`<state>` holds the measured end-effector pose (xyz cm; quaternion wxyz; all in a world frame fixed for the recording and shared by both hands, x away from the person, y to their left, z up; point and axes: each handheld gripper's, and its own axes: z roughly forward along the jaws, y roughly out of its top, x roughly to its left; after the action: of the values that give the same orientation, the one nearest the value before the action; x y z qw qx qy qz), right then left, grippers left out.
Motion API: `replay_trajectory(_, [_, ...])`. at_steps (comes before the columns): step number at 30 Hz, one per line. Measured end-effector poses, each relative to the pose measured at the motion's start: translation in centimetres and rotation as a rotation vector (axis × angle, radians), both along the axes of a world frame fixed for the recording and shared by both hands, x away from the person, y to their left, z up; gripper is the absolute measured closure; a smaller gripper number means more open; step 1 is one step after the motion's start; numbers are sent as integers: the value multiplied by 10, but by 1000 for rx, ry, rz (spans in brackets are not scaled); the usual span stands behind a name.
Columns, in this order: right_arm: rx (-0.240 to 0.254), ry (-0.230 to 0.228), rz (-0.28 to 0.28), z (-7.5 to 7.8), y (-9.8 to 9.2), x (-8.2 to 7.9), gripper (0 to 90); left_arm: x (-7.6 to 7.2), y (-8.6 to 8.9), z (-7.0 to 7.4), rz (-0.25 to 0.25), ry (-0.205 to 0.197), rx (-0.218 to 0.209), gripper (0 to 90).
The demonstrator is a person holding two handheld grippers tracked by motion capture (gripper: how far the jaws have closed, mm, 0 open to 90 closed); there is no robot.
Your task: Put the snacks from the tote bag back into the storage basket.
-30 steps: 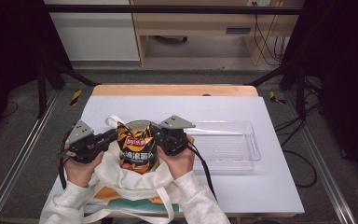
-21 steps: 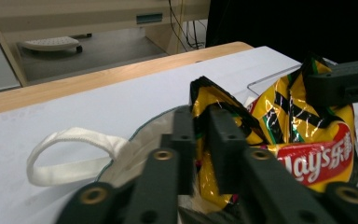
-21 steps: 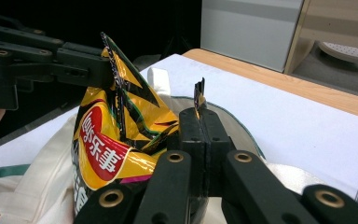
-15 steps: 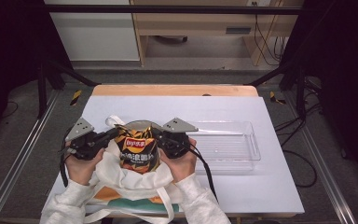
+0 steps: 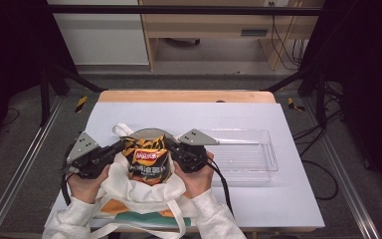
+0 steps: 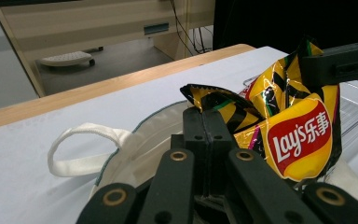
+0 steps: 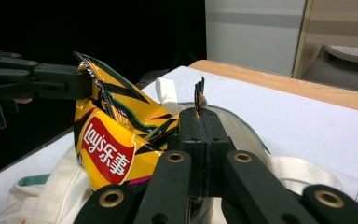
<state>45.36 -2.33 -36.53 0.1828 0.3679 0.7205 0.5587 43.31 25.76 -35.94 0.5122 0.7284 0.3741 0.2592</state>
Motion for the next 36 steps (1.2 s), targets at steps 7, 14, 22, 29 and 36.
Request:
replay_trajectory(7, [26,-4,0,11,-1,-1,900,-5,0,11,8,-10,-26,900])
replay_trajectory(14, [38,-19,8,25,-2,-1,900,-7,1,24,6,-24,-47,900])
replay_trajectory(22, [56,-43,8,44,-5,-1,900,-9,0,41,1,-42,-67,900])
replay_trajectory(29, [89,-52,18,56,-9,-2,900,-15,-1,57,-12,-70,-83,900])
replay_trajectory(36, [88,-82,10,75,-13,-4,900,-16,-7,77,-13,-92,-75,900])
